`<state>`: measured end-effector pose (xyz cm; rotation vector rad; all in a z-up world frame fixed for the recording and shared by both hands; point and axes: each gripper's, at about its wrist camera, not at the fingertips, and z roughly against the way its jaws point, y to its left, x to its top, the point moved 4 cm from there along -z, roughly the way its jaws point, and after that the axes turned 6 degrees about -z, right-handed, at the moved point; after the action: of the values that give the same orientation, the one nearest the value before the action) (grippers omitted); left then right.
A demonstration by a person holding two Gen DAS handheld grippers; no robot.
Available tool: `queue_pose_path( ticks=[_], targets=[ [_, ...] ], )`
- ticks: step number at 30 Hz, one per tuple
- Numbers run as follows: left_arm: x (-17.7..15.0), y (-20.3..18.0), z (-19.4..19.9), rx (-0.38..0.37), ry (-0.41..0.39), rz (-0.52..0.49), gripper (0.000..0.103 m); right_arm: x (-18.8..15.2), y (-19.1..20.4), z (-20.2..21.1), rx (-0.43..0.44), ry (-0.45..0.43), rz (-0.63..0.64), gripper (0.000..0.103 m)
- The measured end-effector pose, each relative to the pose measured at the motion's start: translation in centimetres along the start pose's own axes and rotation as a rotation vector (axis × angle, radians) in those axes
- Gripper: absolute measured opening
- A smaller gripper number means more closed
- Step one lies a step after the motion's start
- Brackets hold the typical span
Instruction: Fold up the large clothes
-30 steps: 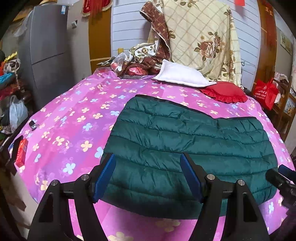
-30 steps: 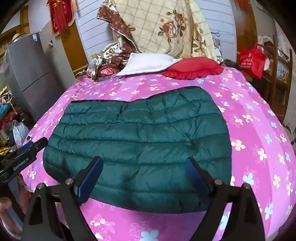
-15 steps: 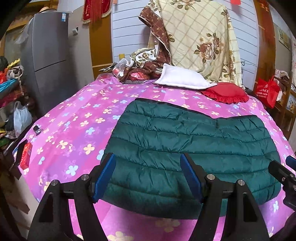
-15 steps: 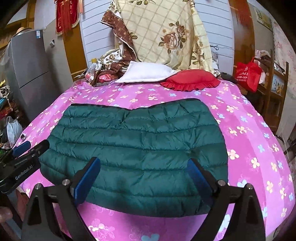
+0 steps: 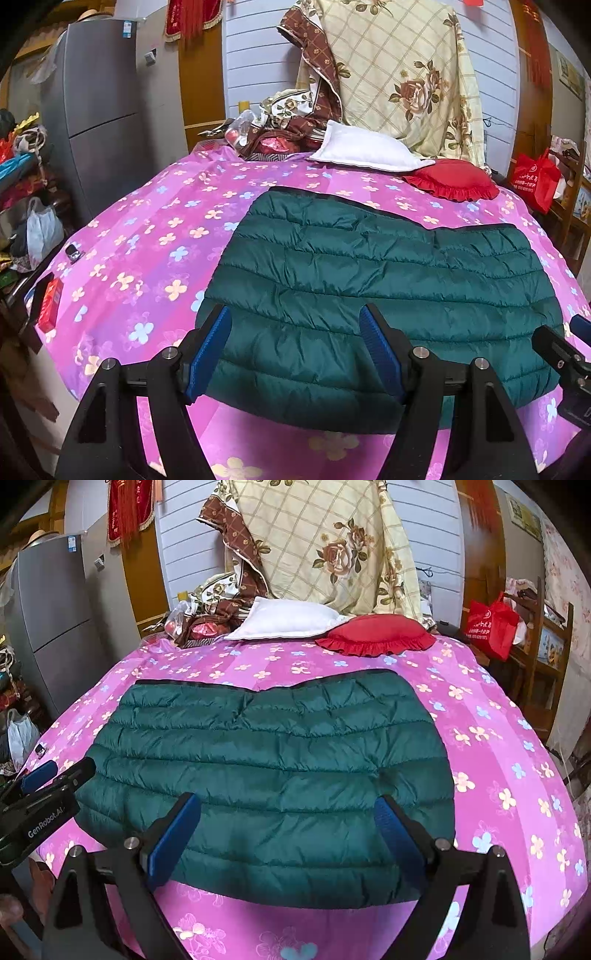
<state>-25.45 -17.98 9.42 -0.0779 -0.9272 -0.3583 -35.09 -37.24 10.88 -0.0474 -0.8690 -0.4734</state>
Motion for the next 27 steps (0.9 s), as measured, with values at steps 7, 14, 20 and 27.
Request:
queue_pose_path(
  ticks=[7,14,20,27],
  targets=[
    [-0.11,-0.30,-0.18,-0.008,0.007,0.002,0.052,-0.35,-0.01,-0.35,0.000,0.014,-0.008,0.097],
    [-0.18,-0.41,-0.17,-0.011,0.008,-0.003,0.052,-0.50,0.04,-0.47,0.000,0.017,-0.010,0.097],
    [-0.20,-0.69,-0.12,-0.015,0.008,-0.012,0.052,-0.86,-0.03,-0.76,-0.008,0.026,-0.010,0.097],
    [-0.16,-0.96,-0.11,-0.019,0.008,-0.014,0.052,-0.93,-0.08,-0.87,-0.010,0.026,-0.008,0.097]
  ],
)
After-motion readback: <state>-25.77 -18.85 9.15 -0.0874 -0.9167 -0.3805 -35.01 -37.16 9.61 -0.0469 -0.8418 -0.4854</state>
